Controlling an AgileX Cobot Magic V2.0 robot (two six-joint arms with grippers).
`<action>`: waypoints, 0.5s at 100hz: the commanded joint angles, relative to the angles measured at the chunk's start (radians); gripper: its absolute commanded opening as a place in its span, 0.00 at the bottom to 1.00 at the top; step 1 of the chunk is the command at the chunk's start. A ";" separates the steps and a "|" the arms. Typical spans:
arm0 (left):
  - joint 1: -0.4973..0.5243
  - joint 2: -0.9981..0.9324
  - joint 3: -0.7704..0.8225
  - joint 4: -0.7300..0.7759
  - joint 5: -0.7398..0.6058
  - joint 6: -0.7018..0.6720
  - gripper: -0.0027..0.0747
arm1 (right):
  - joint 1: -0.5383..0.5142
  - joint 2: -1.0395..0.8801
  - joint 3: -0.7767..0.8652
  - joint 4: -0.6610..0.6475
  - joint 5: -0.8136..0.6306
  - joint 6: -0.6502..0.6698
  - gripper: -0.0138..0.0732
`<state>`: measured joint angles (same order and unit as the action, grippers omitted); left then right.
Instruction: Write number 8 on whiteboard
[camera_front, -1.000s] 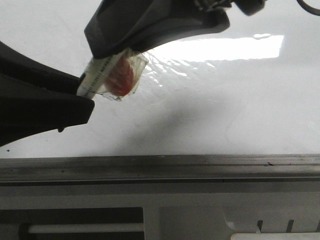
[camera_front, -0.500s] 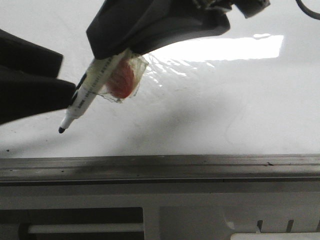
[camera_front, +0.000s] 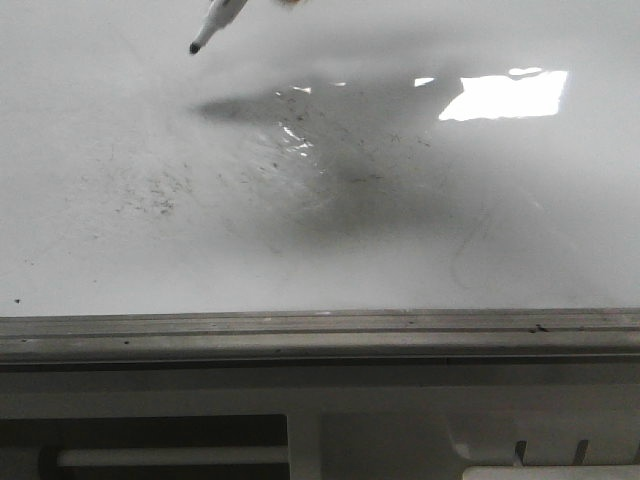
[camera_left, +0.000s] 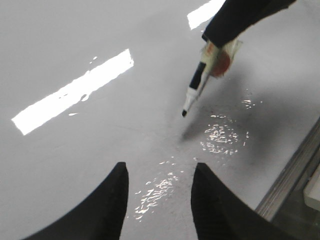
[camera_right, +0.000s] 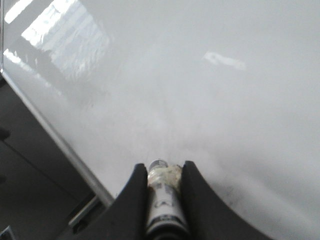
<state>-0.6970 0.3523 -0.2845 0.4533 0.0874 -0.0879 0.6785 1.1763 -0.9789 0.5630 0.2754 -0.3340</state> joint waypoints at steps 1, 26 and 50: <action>0.017 0.000 -0.029 -0.026 -0.049 -0.009 0.40 | -0.052 0.002 -0.085 -0.007 -0.002 -0.006 0.09; 0.019 0.000 -0.029 -0.053 -0.051 -0.009 0.40 | -0.104 0.088 -0.143 -0.032 0.040 -0.008 0.09; 0.019 0.000 -0.029 -0.053 -0.055 -0.009 0.40 | -0.090 0.169 -0.135 -0.062 0.156 -0.008 0.09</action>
<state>-0.6827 0.3461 -0.2845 0.4098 0.0933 -0.0879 0.6020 1.3503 -1.1002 0.5778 0.4727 -0.3216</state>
